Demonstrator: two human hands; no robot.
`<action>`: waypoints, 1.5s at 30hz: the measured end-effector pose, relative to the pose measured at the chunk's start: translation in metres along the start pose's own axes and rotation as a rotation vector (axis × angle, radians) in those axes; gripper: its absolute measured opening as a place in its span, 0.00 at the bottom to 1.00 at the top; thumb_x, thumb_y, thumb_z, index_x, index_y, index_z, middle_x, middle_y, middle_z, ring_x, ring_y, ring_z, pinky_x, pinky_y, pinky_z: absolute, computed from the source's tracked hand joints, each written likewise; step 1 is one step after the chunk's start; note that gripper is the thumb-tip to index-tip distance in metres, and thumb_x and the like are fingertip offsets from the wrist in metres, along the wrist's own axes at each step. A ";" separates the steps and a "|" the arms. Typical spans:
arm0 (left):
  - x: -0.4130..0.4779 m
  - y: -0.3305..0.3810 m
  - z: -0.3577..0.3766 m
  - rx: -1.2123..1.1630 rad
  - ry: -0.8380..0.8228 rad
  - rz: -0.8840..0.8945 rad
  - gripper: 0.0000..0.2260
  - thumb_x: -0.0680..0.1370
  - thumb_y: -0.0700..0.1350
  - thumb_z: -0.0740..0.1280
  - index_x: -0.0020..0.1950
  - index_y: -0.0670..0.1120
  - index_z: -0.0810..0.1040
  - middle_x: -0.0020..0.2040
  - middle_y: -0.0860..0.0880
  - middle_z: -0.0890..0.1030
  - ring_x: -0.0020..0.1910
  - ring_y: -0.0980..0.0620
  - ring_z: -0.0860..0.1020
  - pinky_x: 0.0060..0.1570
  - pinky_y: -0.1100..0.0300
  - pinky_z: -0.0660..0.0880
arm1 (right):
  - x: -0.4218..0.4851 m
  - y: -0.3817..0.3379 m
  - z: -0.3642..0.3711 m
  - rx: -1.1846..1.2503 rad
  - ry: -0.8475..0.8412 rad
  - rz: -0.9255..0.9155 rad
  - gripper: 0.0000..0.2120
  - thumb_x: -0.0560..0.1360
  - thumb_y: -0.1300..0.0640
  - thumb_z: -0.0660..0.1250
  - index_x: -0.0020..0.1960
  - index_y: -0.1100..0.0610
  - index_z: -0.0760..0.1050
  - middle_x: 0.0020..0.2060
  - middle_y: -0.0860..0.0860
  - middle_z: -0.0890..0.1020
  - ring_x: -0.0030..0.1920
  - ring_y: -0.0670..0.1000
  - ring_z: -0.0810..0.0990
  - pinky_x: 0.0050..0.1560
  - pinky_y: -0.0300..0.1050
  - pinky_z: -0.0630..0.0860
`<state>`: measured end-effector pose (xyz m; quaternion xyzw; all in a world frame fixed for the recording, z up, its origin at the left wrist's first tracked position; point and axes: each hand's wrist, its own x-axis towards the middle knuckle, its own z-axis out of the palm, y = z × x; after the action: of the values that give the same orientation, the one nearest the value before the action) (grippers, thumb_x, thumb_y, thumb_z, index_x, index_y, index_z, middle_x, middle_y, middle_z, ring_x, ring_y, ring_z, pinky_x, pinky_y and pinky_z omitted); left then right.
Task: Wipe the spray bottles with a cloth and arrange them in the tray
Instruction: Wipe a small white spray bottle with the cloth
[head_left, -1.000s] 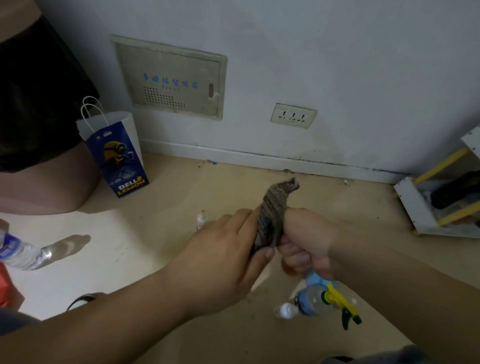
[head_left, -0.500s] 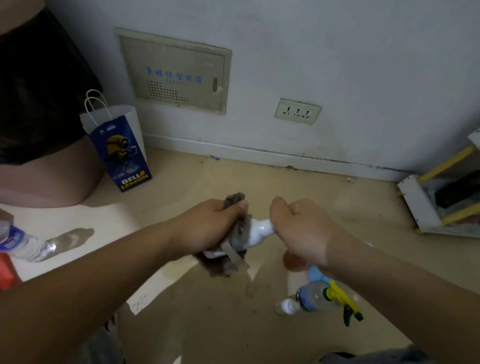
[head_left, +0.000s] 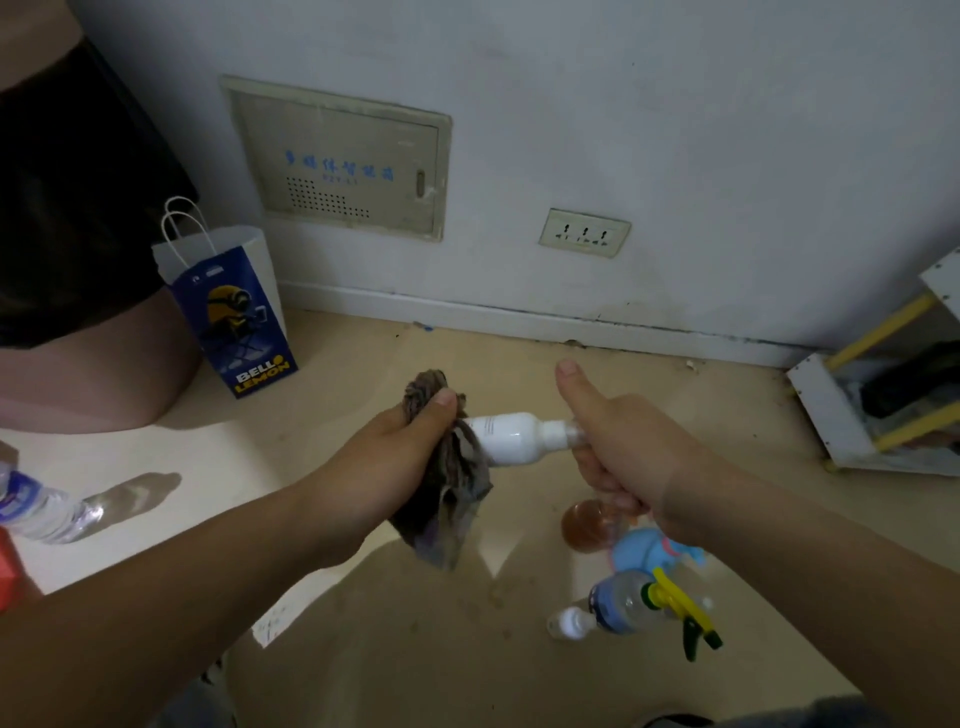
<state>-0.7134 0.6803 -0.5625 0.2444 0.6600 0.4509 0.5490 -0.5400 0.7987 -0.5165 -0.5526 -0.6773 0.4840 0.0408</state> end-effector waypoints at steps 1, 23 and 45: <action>-0.001 -0.001 0.002 0.000 0.027 0.049 0.16 0.83 0.61 0.59 0.60 0.54 0.80 0.48 0.54 0.88 0.48 0.56 0.86 0.52 0.59 0.78 | 0.002 0.002 0.000 0.020 0.006 -0.004 0.32 0.81 0.34 0.55 0.29 0.56 0.66 0.22 0.52 0.66 0.19 0.48 0.62 0.24 0.37 0.61; -0.014 -0.007 0.015 0.069 0.069 0.254 0.23 0.85 0.64 0.54 0.58 0.50 0.81 0.50 0.51 0.87 0.52 0.52 0.85 0.59 0.50 0.79 | -0.003 -0.004 0.005 0.050 -0.008 -0.061 0.27 0.80 0.45 0.58 0.25 0.55 0.65 0.21 0.51 0.67 0.20 0.51 0.62 0.26 0.39 0.62; -0.013 0.001 0.022 0.269 -0.096 0.425 0.16 0.85 0.50 0.61 0.48 0.39 0.80 0.41 0.44 0.85 0.37 0.54 0.83 0.40 0.59 0.79 | -0.018 -0.007 0.024 0.079 -0.070 -0.109 0.31 0.84 0.48 0.57 0.22 0.53 0.61 0.18 0.46 0.61 0.17 0.45 0.58 0.26 0.37 0.59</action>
<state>-0.6895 0.6777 -0.5548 0.4698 0.6209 0.4521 0.4352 -0.5519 0.7700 -0.5158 -0.4956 -0.6878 0.5263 0.0653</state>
